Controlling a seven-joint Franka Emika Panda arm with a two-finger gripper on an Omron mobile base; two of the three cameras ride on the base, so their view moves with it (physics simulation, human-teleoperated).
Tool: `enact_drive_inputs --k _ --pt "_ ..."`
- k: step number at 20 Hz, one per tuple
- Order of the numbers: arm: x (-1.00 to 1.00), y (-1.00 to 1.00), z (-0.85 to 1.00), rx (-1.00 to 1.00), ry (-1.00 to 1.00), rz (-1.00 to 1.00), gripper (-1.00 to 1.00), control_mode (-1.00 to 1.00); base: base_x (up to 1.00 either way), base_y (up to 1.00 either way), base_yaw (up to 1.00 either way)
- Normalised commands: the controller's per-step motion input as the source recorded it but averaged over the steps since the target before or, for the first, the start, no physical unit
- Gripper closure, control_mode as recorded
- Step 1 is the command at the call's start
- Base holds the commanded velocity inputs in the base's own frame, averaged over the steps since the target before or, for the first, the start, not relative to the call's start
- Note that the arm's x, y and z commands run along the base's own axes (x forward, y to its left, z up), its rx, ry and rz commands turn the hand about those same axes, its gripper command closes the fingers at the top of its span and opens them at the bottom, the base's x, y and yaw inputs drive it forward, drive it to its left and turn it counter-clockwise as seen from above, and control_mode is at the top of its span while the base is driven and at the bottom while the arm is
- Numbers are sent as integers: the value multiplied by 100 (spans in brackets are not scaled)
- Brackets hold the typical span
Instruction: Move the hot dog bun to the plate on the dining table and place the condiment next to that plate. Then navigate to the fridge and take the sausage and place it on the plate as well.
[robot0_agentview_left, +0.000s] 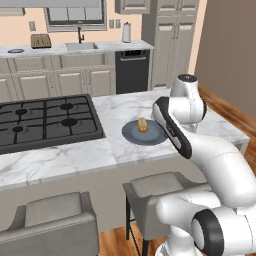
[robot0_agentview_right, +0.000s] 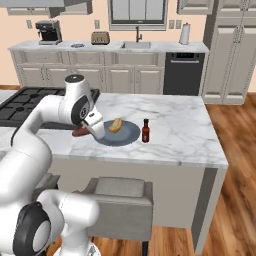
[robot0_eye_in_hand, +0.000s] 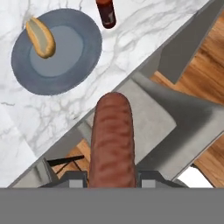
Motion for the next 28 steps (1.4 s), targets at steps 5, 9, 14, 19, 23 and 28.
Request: enact_drive_inputs --k 5,9,14,19,23,28 --pt "26 -3 -32 0 0 -13 100 -100 0 0 0" --pt "32 -16 -24 1 2 -6 100 -100 0 0 0" --pt "44 -15 -22 1 3 -3 100 -100 0 0 0" --pt "50 -7 -23 1 4 -5 100 -100 0 0 0" --pt "51 -3 -27 2 6 -5 100 -100 0 0 0" --pt "52 0 -27 3 8 -4 100 -100 0 0 0"
